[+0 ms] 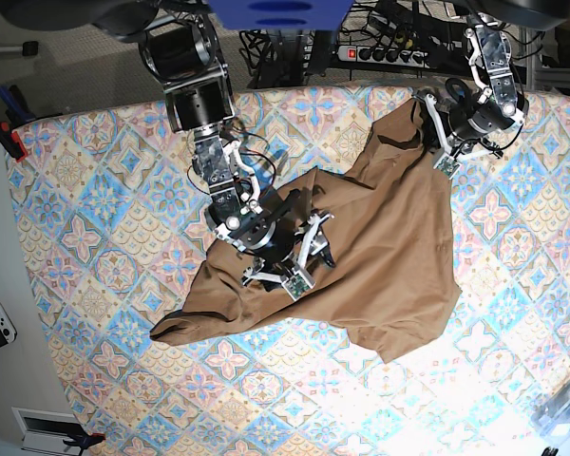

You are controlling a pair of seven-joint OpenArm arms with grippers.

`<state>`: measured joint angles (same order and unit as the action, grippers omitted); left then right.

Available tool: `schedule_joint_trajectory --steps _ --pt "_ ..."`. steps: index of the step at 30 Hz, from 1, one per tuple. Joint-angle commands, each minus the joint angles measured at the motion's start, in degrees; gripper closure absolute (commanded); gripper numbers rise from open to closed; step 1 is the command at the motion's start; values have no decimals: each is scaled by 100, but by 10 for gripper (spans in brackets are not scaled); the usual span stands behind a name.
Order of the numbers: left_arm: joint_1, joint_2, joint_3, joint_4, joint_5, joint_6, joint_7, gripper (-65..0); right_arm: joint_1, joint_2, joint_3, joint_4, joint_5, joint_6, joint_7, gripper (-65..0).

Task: Layout the t-shirt on the table in an organized manner, then fold the t-shirt properly
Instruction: 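Grasp the brown t-shirt fabric near the left gripper with the right gripper, then drag the grasped shirt edge with the right gripper away from the left gripper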

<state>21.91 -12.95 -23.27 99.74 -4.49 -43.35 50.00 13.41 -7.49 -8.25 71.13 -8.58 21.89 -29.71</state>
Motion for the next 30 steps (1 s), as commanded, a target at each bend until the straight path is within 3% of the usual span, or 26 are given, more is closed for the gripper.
schedule_joint_trajectory --steps 1,15,18,22,30 --pt "46 16 37 -247 893 335 561 0 167 -56 -6 109 80 4 171 -338" --pt "46 16 37 -247 893 335 561 0 167 -56 -41 109 80 4 171 -328" --pt "46 16 37 -247 893 335 561 0 167 -56 -50 21 80 4 127 -226" --pt "46 16 37 -238 893 335 561 0 167 -56 -50 -173 80 4 127 0" --pt "46 16 37 -238 893 335 561 0 167 -56 -32 -164 80 4 119 0"
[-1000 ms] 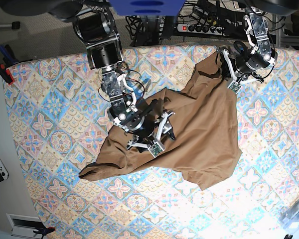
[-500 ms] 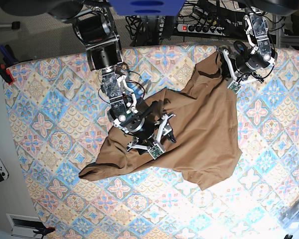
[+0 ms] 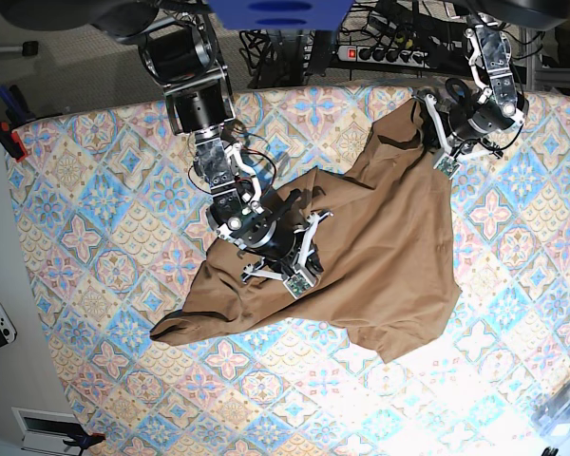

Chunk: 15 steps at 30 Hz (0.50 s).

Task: Layout the t-shirt on the table in an organized manner, then fold the t-shirt properly
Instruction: 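Drag the grasped shirt edge with the right gripper away from the left gripper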

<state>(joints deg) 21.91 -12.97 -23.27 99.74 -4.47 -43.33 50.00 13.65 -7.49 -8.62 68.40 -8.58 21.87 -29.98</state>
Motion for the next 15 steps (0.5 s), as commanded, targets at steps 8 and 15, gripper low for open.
schedule_joint_trajectory --steps 8,15 --pt "46 18 37 -229 882 333 561 0 108 -56 533 953 80 7 136 0" --pt "-24 18 37 -221 882 333 561 0 90 -56 1377 2474 80 7 -778 0"
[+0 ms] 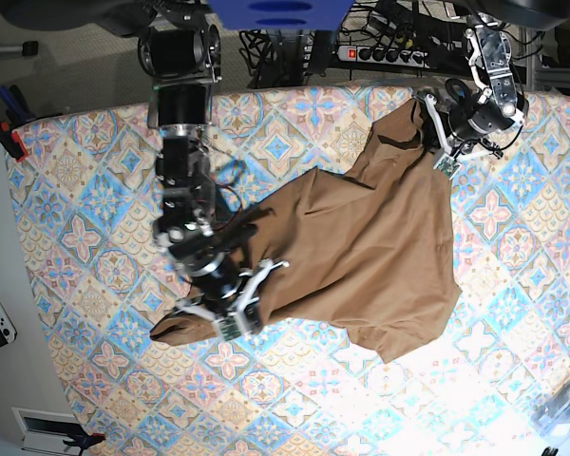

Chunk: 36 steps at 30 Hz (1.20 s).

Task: Layout the t-shirt on the table in an organized manner, then fold the t-shirt properly
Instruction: 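Drag the grasped shirt edge with the right gripper away from the left gripper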

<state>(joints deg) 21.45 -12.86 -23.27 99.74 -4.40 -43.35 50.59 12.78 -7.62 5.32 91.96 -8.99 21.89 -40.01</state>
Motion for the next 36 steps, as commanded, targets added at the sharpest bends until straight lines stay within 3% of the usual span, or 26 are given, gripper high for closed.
schedule_joint_trajectory --steps 1,9,16,27,36 --pt "4 7 37 -221 876 335 502 0 98 -43 88 311 121 4 137 0" --pt "-22 7 37 -221 876 335 502 0 -1352 1 896 1507 113 4 -12 0" --pt "-5 7 37 -221 876 335 502 0 -2521 1 2145 1604 113 4 40 0" --pt "4 7 37 -221 876 335 502 0 -2592 -25 3727 1612 113 4 40 0" --pt "13 7 37 -221 876 335 502 0 -2583 -34 4211 1604 121 4 32 0"
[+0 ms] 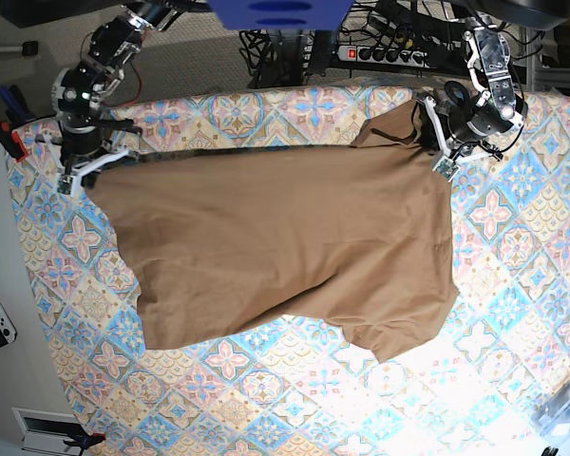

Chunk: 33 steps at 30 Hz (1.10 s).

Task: Layout the t-shirt on the table in an organized manner, then fold the t-shirt properly
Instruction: 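Drag the grasped shirt edge with the right gripper away from the left gripper, then hold the shirt with both grippers and stretch it taut between them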

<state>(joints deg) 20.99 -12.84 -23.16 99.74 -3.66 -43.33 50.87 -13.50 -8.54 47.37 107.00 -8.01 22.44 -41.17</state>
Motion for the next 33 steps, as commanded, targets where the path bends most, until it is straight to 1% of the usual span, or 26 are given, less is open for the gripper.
schedule_joint_trajectory --steps 1,4,5,11,24,33 --pt "59 5 26 -221 801 333 473 0 44 58 5 100 23 -50 148 0" --pt "94 5 26 -115 801 333 473 0 35 58 -12 91 23 -50 148 0" --pt "226 5 26 -10 801 333 482 0 35 58 -12 74 23 -41 148 0" --pt "815 5 26 966 801 333 464 0 35 58 -12 56 23 -33 121 0" --pt "797 5 17 1037 810 333 473 0 27 58 -21 21 23 -24 121 0" --pt "806 5 -10 1889 792 333 473 0 71 58 -30 21 23 -24 139 0"
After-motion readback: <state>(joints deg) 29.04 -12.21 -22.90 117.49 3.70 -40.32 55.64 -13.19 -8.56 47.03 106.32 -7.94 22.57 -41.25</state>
